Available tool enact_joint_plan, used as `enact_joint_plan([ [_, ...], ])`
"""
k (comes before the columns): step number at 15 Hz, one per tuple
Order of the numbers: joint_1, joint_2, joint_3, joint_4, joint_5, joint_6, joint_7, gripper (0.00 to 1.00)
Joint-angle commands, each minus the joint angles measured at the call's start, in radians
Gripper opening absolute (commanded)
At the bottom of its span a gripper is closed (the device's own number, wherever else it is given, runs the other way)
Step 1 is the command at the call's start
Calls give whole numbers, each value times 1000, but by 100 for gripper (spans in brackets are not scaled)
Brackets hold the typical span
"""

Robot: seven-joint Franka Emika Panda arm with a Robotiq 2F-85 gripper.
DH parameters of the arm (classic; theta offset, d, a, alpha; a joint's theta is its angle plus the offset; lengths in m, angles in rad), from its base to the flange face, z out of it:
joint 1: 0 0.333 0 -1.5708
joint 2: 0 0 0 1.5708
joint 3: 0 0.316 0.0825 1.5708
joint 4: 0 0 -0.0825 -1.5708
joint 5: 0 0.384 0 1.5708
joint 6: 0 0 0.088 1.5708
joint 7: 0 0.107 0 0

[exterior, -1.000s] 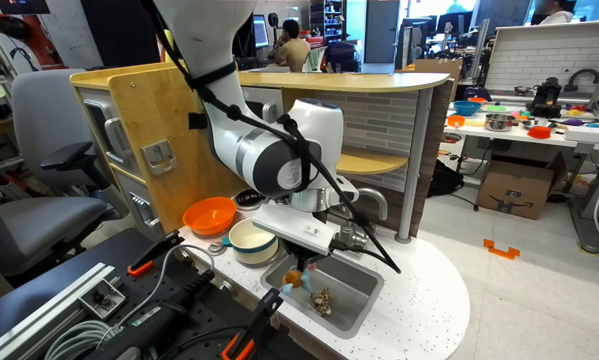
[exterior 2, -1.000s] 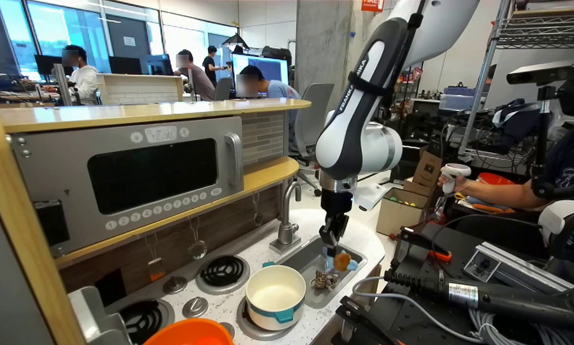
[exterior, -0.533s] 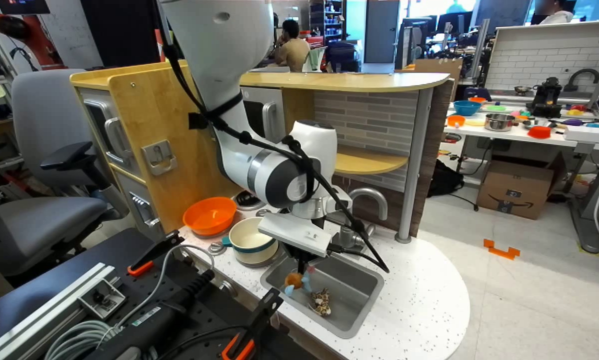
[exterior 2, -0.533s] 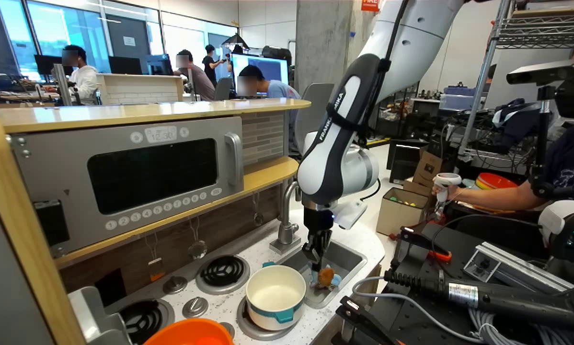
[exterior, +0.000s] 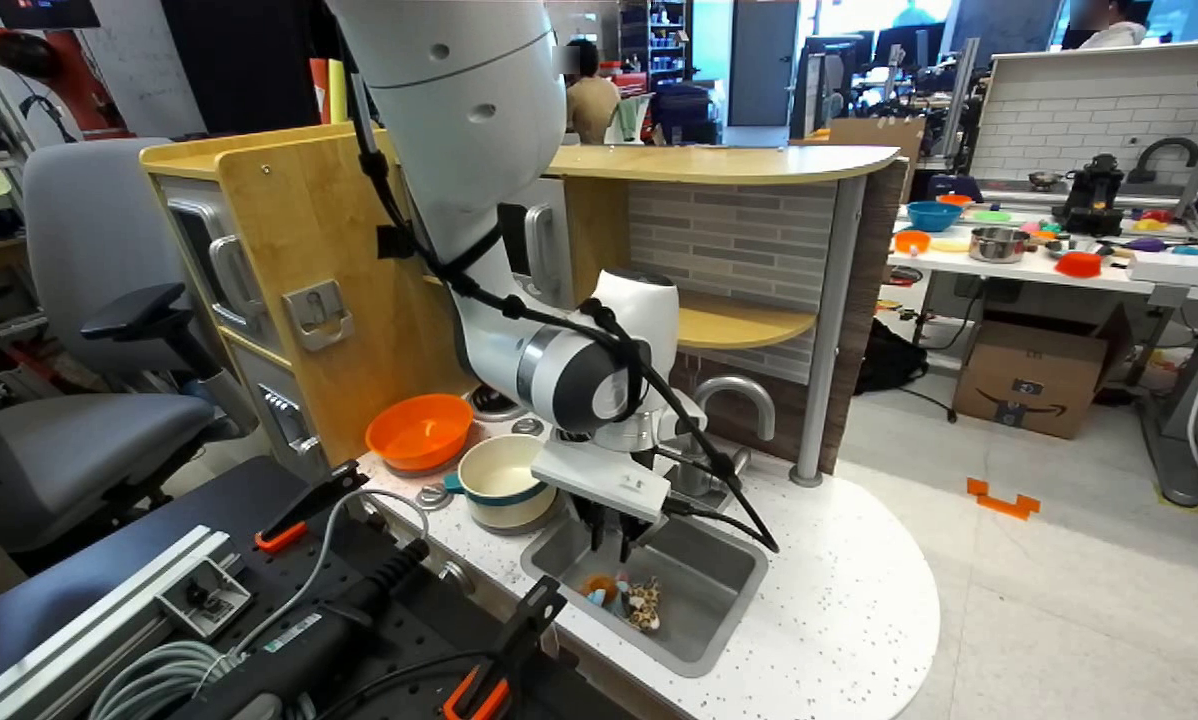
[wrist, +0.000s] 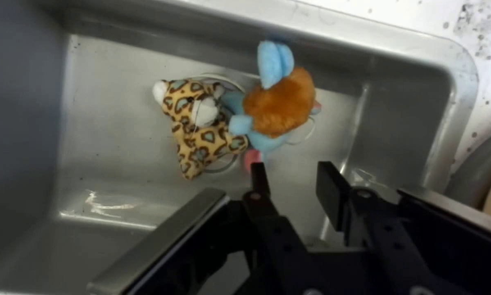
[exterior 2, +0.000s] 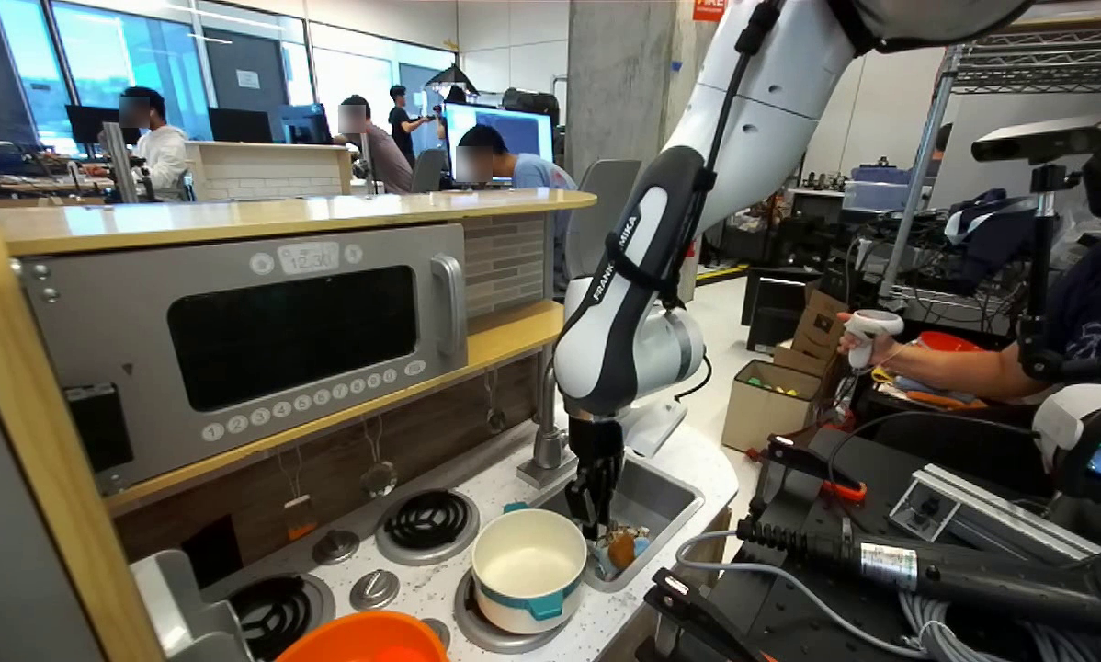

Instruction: Pick up the object from the orange bowl and put it in the sink

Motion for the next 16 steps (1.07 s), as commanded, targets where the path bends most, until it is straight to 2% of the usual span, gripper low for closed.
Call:
enact_joint_plan([
  [1, 3, -38, 6, -18, -35, -4, 5, 70],
  [5, -27, -159, 28, -154, -40, -2, -20, 99],
  [10, -42, -340, 25, -357, -35, -6, -27, 100],
  [16, -58, -607, 69, -590, -5, 7, -59, 100],
])
